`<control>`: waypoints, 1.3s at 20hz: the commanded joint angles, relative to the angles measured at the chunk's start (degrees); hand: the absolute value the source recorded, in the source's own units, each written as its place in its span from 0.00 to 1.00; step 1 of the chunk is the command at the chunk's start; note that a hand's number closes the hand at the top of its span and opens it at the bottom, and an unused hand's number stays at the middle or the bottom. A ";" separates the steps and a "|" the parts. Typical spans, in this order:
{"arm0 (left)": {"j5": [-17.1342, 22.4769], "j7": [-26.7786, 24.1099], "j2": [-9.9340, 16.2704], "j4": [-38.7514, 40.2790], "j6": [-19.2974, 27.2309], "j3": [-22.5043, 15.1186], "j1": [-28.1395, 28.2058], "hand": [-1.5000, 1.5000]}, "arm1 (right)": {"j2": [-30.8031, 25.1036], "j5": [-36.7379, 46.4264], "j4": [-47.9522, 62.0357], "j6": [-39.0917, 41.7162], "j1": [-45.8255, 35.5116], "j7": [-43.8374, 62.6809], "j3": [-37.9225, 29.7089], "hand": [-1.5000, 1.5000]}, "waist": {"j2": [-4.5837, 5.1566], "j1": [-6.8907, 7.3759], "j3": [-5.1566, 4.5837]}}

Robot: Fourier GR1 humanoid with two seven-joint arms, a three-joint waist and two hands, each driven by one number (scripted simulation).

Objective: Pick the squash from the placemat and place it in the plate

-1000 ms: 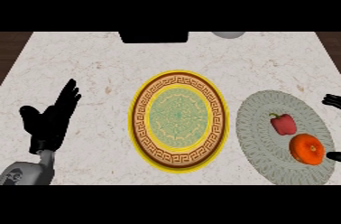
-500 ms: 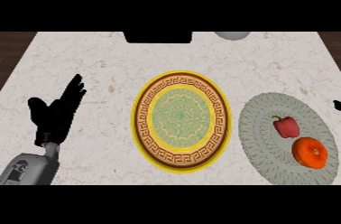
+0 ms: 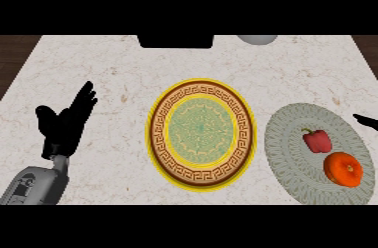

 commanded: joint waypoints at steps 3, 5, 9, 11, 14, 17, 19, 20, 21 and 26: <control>0.45 1.93 1.39 -2.20 -2.55 3.04 0.96 0.50 | 0.00 7.72 2.20 -0.78 -2.62 -5.04 2.17 0.00 | -0.22 -0.33 -0.07; -2.48 0.92 -1.76 -1.62 0.41 1.83 0.79 0.50 | -0.54 9.45 3.28 -1.09 -2.45 -6.14 2.10 0.00 | -0.20 -0.55 -0.07; -3.00 0.04 -2.22 -1.47 -1.65 2.39 2.85 0.50 | 0.72 12.15 -2.08 -1.23 -1.62 -0.33 3.45 0.00 | -0.28 -0.77 -0.11; -2.72 1.47 -0.07 -1.17 -2.61 4.61 0.85 0.50 | 2.69 13.87 -3.68 -1.87 -1.92 2.35 4.87 0.00 | -0.28 -0.76 -0.11; -4.10 2.65 -3.12 -0.41 -2.09 3.17 -0.37 0.50 | 3.18 16.41 -2.04 -0.28 -2.88 2.49 5.42 0.00 | -0.22 -0.77 -0.10; -5.54 0.19 -4.90 0.59 -2.24 4.48 1.05 0.50 | 3.48 17.11 -4.69 0.42 -1.17 3.86 2.98 0.00 | -0.29 -0.97 -0.11; -6.22 -0.88 -5.04 -0.43 -3.95 4.06 2.00 0.50 | 6.58 20.11 -2.58 -2.96 -1.33 4.64 3.49 0.00 | -0.27 -0.80 -0.10; -5.83 3.25 -3.67 -3.11 -4.31 5.26 2.33 0.50 | 6.84 21.58 2.26 -2.24 -5.24 2.28 2.21 0.00 | -0.23 -0.52 -0.08; -5.08 2.24 -3.11 -3.83 -5.28 6.46 3.61 0.50 | 6.65 22.28 2.42 -1.65 -5.77 3.42 2.04 0.00 | -0.24 -0.48 -0.08; -6.95 -0.39 -5.51 -0.46 -6.21 7.40 3.10 0.50 | 9.58 25.98 -0.07 -1.71 -6.07 7.26 1.20 0.00 | -0.23 -0.67 -0.10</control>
